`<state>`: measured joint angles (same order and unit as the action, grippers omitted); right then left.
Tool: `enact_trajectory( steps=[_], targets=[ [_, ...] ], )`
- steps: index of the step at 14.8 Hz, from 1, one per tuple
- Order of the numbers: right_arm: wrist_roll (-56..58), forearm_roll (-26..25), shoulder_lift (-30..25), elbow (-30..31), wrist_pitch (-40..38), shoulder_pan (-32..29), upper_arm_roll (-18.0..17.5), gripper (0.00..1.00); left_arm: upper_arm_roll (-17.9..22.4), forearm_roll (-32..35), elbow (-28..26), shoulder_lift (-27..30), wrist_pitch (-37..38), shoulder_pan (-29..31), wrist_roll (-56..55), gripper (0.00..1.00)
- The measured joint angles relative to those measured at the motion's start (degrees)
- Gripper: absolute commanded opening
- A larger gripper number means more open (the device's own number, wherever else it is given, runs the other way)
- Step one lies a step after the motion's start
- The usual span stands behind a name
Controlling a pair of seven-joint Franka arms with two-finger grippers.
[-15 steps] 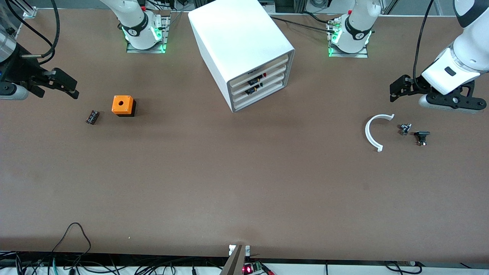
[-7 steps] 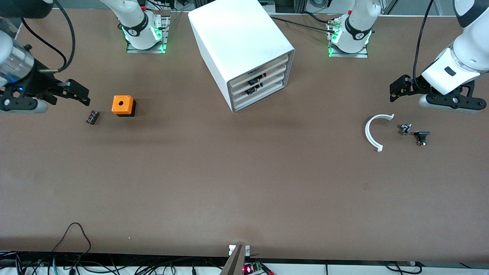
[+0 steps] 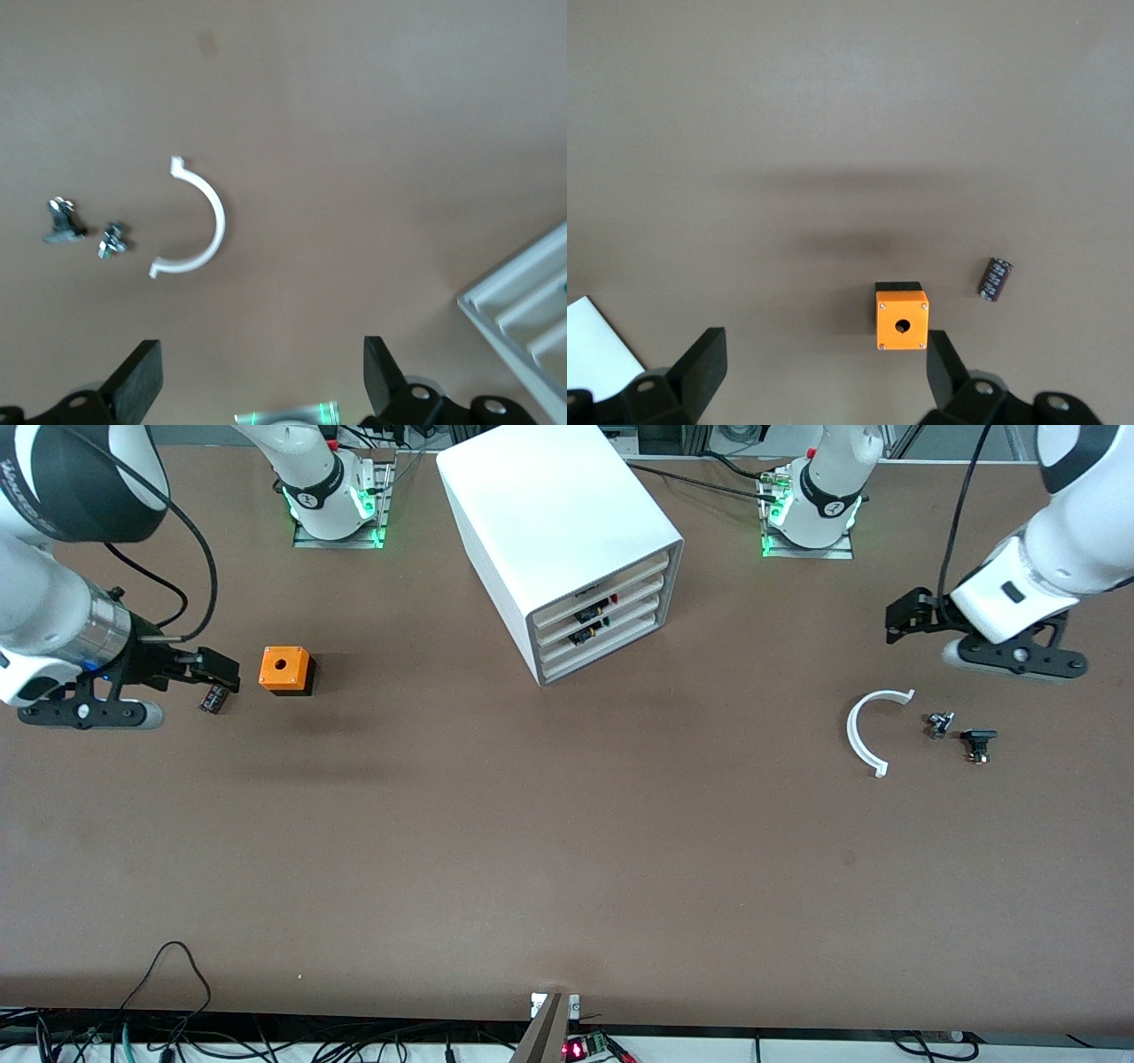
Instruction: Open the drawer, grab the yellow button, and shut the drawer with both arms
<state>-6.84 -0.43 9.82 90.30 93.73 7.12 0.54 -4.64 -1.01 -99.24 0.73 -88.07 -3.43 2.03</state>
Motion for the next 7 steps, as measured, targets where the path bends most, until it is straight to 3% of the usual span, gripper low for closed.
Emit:
enact_trajectory(
  steps=[3, 7],
  targets=[
    [-0.12, 0.05, 1.29, 0.0, 0.93, 1.64, -0.05, 1.0, -2.63, -0.81, -0.02, -1.14, 3.9, -0.38, 0.0, 1.0],
    [-4.22, 0.21, 2.79, 0.0, 2.34, 3.96, -0.08, 1.0, -3.31, -8.93, -0.3, -2.75, 5.18, -0.41, 2.25, 1.0]
  ],
)
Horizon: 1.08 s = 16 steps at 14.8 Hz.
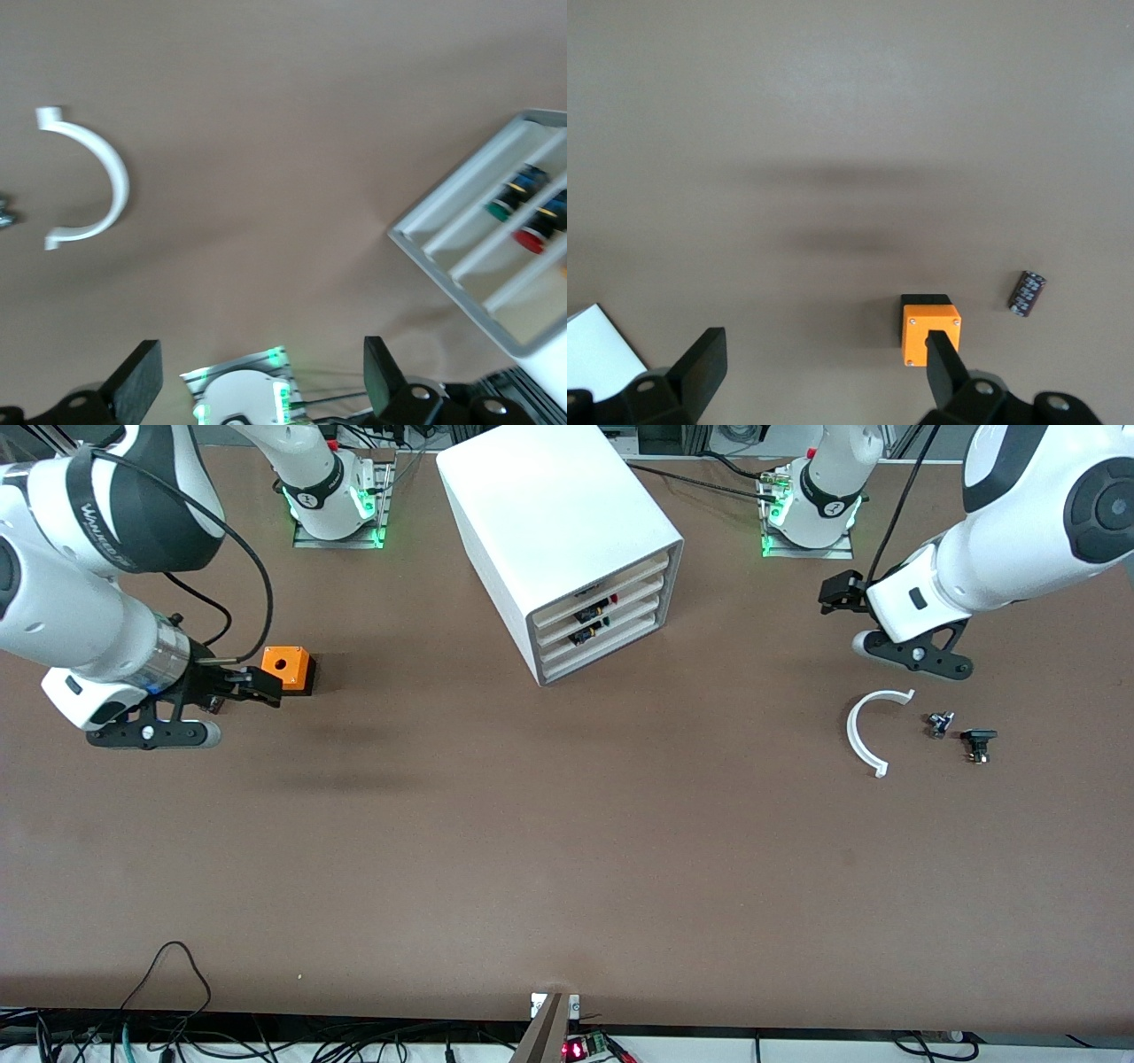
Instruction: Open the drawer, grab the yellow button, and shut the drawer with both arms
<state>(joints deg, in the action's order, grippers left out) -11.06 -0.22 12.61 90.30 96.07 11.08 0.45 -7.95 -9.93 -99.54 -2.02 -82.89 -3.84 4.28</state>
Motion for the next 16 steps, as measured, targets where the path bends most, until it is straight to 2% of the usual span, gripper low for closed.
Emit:
enact_trajectory(
  steps=[4, 7, 11, 16],
  targets=[
    [-7.2, 1.39, 0.67, 0.0, 0.05, 2.08, -0.02, 1.0, 0.05, -9.32, -0.32, -3.87, -0.56, 0.24, 7.92, 1.0],
    [-10.03, 3.42, 0.68, -0.01, 0.05, 2.13, 0.01, 1.0, 0.07, -17.76, -1.98, -6.54, -4.16, 0.63, 12.61, 1.0],
    [-15.46, 3.63, 0.67, -0.34, 0.12, 3.3, -0.01, 1.0, 0.08, -29.77, -8.53, -7.23, -11.26, 0.76, 21.27, 1.0],
    [-21.17, 3.64, 0.67, -0.86, 0.2, 5.36, -0.03, 1.0, 0.1, -42.97, -16.9, -7.24, -15.71, 0.8, 31.95, 1.0]
  ],
)
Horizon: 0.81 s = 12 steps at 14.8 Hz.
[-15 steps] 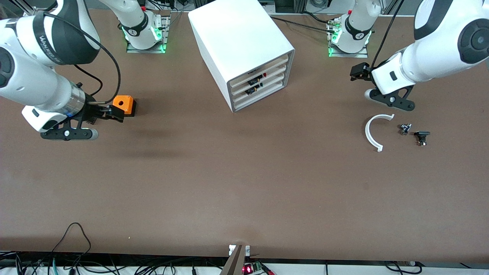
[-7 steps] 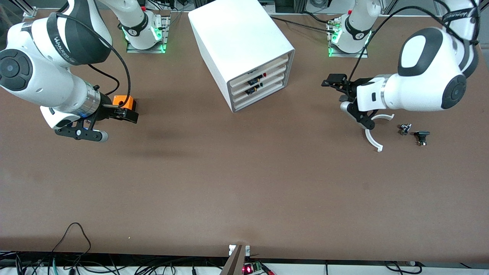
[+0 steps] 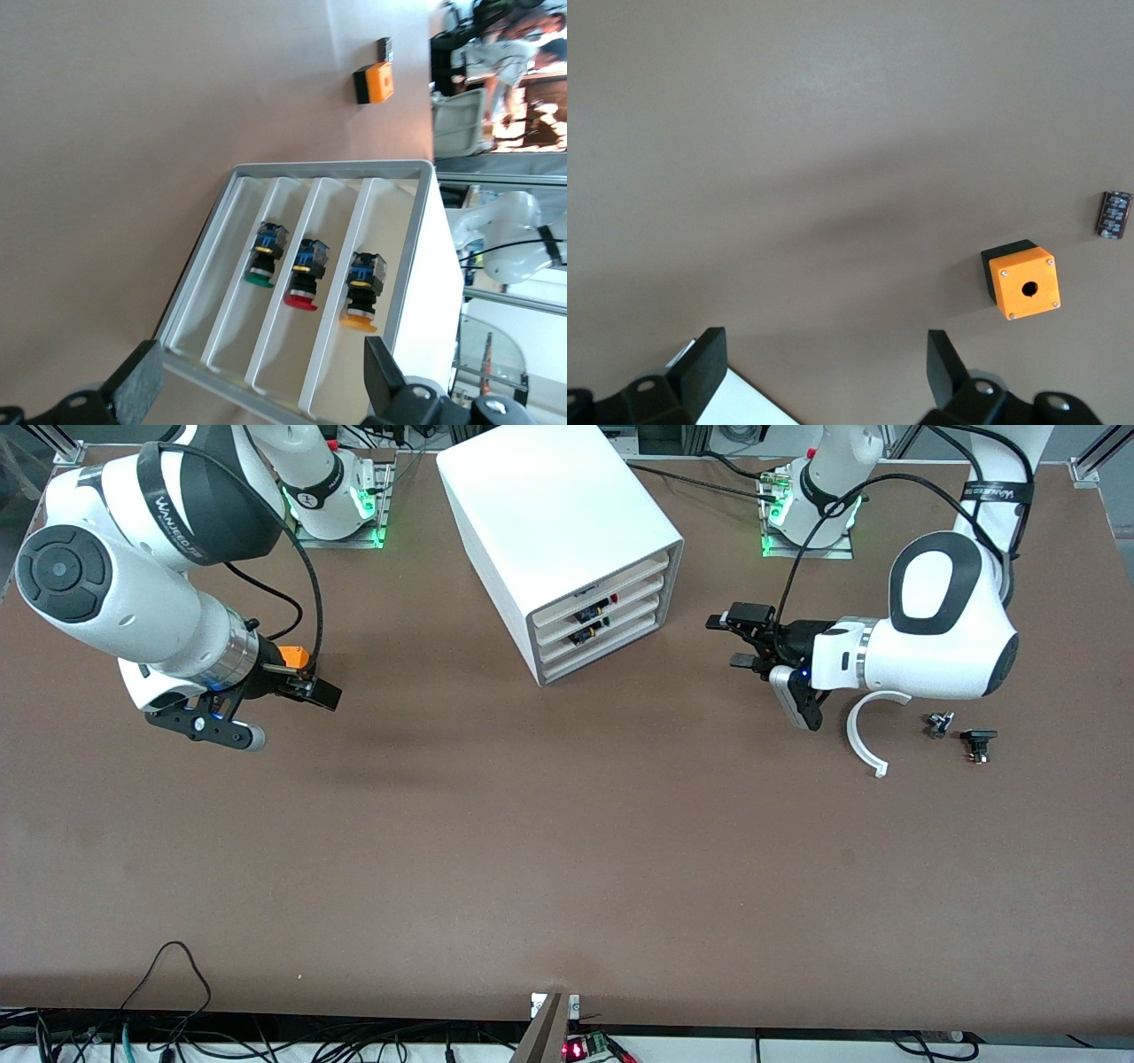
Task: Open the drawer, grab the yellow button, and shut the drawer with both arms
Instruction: 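Grasp the white cabinet drawer front with the left gripper, then pull the drawer open with the left gripper while the right gripper rises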
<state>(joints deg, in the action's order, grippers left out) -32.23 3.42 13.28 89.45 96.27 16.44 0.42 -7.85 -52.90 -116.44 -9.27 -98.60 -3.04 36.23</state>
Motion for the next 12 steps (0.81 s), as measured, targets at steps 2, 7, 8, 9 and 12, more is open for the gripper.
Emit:
enact_trajectory(
  steps=[2, 7, 8, 9, 12],
  targets=[
    [-1.99, 0.0, 0.0, -0.26, 0.05, 0.87, -0.01, 1.0, 0.02, -5.73, -3.61, 0.01, -0.74, 0.01, 5.06, 0.99],
    [-6.61, 0.0, 0.05, -0.67, 0.19, 2.32, -0.02, 1.0, -1.5, -19.14, -13.11, 0.06, -0.88, -0.25, 15.97, 0.87],
    [-7.47, 0.0, 0.19, -1.0, 0.19, 2.68, -0.02, 1.0, -2.39, -21.59, -14.9, 0.08, -0.92, -0.31, 17.26, 0.79],
    [-8.32, 0.0, 0.45, -1.54, 0.19, 3.06, -0.02, 1.0, -3.31, -23.44, -16.46, 0.09, -0.97, -0.36, 18.28, 0.77],
    [-10.65, 0.0, 1.26, -2.59, 0.21, 4.11, -0.03, 1.0, -5.59, -28.14, -20.61, 0.1, -1.19, -0.5, 21.64, 0.73]
  ],
)
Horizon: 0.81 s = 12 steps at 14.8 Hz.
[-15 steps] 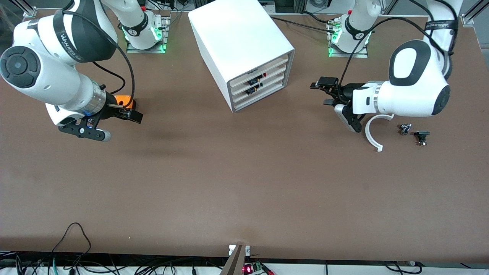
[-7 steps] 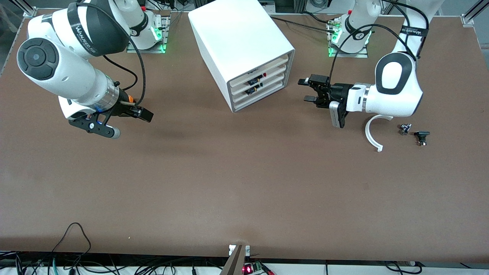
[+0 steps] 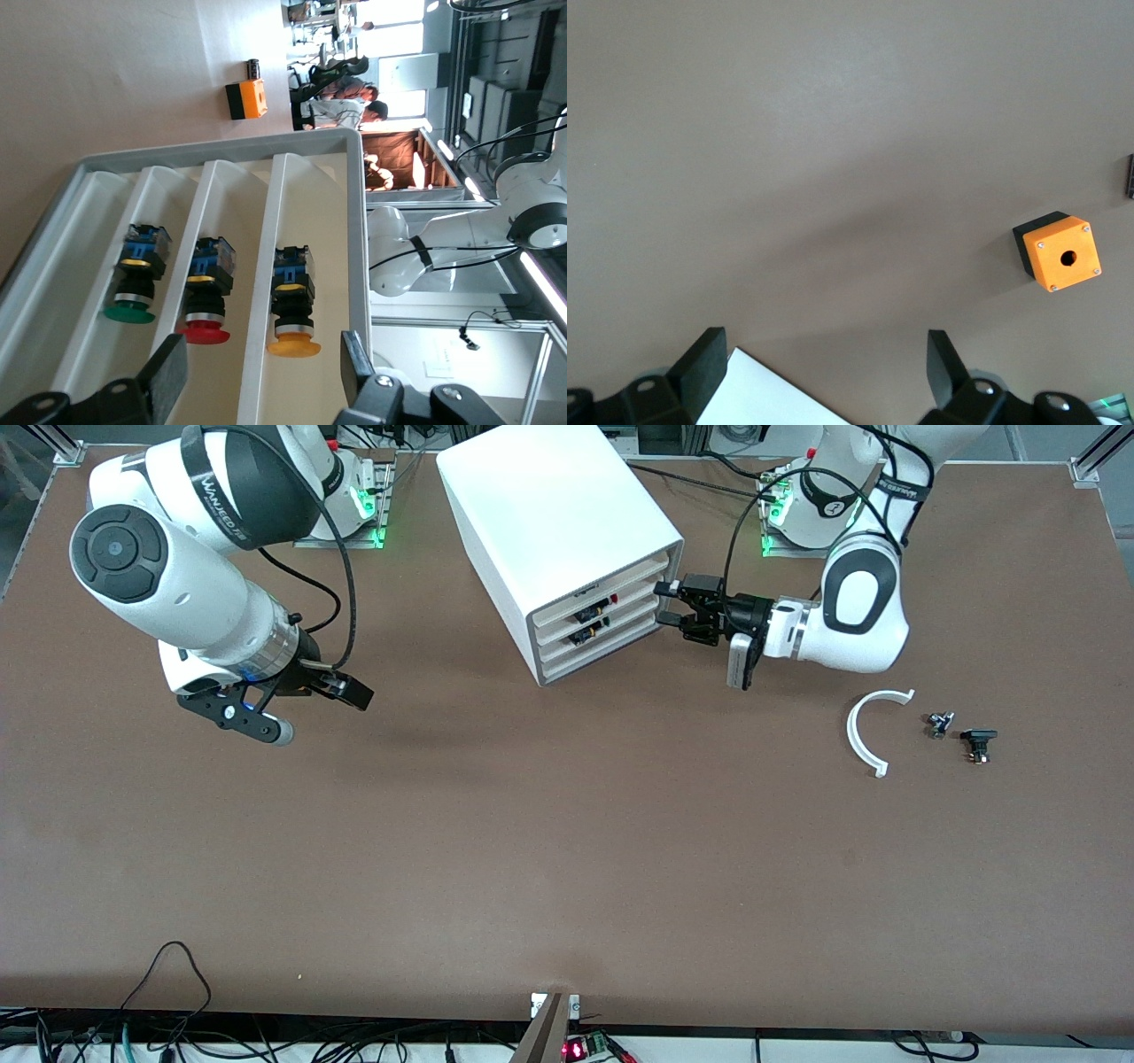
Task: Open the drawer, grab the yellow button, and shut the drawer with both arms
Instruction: 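Pull the drawer open with the left gripper while the right gripper rises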
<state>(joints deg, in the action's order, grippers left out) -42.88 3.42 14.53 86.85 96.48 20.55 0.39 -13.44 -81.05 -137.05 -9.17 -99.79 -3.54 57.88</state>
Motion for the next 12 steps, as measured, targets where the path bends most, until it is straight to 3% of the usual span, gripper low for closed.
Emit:
enact_trajectory(
  steps=[5, 8, 12],
  targets=[
    [-4.06, 0.0, 1.57, -2.5, 0.0, 1.63, 0.0, 1.0, -0.93, -1.46, -4.11, 0.01, -0.04, -0.01, 3.22, 0.61],
    [-6.13, 0.0, 2.72, -4.26, -0.06, 2.52, -0.01, 1.0, -1.38, -2.03, -5.04, 0.01, -0.03, 0.03, 3.48, 0.44],
    [-8.87, 0.0, 4.38, -6.6, -0.27, 3.5, -0.01, 1.0, -3.88, -4.8, -6.12, 0.01, -0.04, 0.0, 3.69, 0.33]
  ],
)
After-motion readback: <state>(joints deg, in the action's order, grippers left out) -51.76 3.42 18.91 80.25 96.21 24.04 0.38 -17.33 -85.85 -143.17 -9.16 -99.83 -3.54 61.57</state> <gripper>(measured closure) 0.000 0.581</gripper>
